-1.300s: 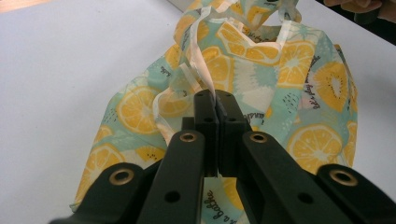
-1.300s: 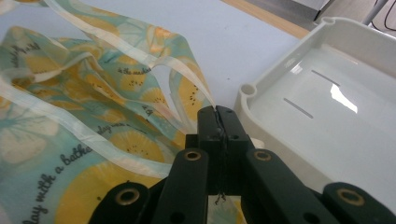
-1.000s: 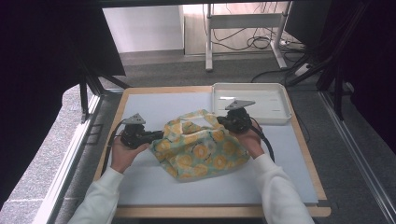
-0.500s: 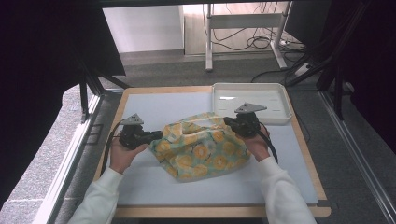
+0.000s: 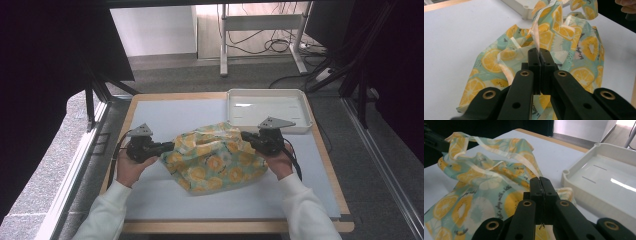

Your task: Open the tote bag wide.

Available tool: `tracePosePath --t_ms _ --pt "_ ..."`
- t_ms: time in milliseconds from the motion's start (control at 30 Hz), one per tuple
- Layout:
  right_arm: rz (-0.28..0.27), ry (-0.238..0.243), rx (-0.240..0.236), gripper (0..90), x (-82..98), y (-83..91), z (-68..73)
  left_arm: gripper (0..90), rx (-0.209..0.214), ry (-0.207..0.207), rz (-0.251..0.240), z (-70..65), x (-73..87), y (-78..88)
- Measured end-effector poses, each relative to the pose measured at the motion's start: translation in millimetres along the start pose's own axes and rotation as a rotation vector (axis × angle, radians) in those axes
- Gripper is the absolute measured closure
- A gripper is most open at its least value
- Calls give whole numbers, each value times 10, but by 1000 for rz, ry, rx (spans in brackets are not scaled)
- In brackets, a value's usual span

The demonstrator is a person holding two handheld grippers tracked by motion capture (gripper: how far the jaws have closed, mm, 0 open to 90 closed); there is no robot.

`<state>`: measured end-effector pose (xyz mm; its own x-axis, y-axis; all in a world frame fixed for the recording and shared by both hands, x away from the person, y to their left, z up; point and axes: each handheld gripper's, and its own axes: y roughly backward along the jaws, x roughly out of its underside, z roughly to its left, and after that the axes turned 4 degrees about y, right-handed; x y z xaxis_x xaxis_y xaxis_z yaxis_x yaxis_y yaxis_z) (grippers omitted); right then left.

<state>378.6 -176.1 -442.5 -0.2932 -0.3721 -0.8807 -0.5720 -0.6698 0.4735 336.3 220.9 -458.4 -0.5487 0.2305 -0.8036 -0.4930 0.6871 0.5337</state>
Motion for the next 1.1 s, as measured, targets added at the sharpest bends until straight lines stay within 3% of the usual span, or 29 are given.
tracePosePath --t_ms 400,533,767,1100 --pt "-18 1 -43 892 129 209 151 900 19 -32 6 -110 17 14" --pt "-5 -2 -60 892 200 223 161 900 23 -45 10 -138 30 21" --pt "20 -16 -98 892 310 197 189 900 41 -24 17 -118 96 26" --pt "60 -47 -143 892 522 213 321 900 75 -39 30 -238 205 17"
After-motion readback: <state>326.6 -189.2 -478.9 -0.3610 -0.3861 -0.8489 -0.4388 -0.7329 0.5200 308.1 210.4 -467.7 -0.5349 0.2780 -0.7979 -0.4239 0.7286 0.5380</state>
